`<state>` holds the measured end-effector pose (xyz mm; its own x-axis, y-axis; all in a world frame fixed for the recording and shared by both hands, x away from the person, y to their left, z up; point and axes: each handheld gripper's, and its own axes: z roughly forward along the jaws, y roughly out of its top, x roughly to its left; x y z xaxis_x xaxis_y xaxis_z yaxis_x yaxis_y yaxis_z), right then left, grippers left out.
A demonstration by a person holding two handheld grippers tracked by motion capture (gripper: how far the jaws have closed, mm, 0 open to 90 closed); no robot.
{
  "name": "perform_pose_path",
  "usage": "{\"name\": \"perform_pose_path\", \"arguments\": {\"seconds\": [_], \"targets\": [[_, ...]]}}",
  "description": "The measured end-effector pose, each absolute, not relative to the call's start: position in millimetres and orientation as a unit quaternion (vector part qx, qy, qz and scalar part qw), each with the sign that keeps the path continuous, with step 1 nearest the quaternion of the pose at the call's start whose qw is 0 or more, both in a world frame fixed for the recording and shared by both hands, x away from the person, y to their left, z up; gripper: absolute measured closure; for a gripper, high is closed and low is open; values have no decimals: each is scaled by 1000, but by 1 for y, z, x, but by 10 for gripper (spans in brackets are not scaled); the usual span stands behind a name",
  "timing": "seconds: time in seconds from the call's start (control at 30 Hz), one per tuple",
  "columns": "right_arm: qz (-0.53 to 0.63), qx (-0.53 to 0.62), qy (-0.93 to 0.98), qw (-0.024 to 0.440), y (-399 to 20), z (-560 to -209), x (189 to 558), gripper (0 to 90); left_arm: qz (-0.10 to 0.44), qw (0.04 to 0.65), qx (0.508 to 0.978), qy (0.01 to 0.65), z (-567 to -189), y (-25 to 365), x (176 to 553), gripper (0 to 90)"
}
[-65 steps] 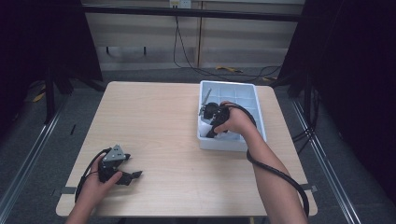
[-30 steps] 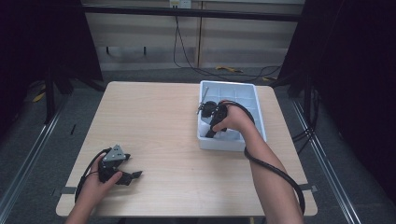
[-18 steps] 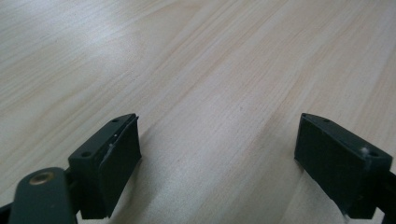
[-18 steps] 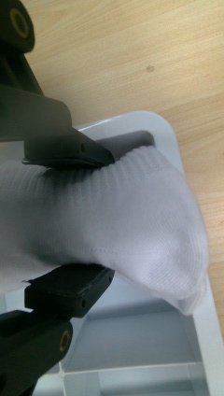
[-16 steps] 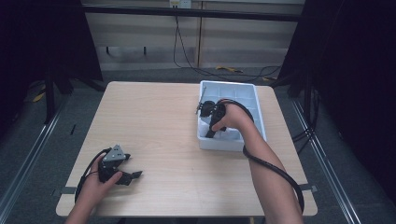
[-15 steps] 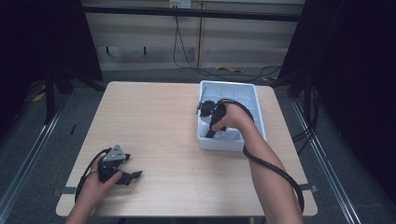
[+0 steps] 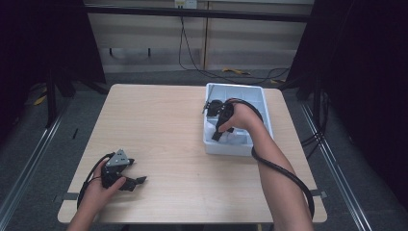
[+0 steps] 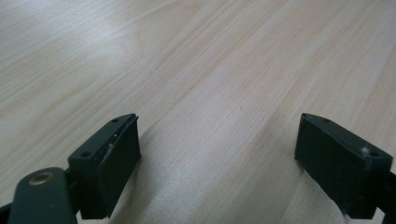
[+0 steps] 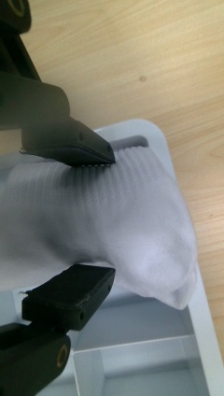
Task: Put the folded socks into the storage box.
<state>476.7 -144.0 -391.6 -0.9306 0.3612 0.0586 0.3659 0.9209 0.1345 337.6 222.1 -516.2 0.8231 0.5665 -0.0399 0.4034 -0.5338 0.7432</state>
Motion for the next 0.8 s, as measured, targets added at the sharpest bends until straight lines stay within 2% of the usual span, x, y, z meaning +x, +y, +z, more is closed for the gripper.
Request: {"name": "perform_pose_path", "arguments": {"seconds": [0.57,0.7,0.8], "targets": [[-79,-195,-978,6,-149,-369,470,400,107,390,871,278,-516,222,337,139],[-81,-203,-976,-1,-150,-359,469,442,107,390,871,279,-516,222,337,139],[-76,-208,-975,-8,-151,-354,470,511,106,390,871,278,-516,222,337,139]]}}
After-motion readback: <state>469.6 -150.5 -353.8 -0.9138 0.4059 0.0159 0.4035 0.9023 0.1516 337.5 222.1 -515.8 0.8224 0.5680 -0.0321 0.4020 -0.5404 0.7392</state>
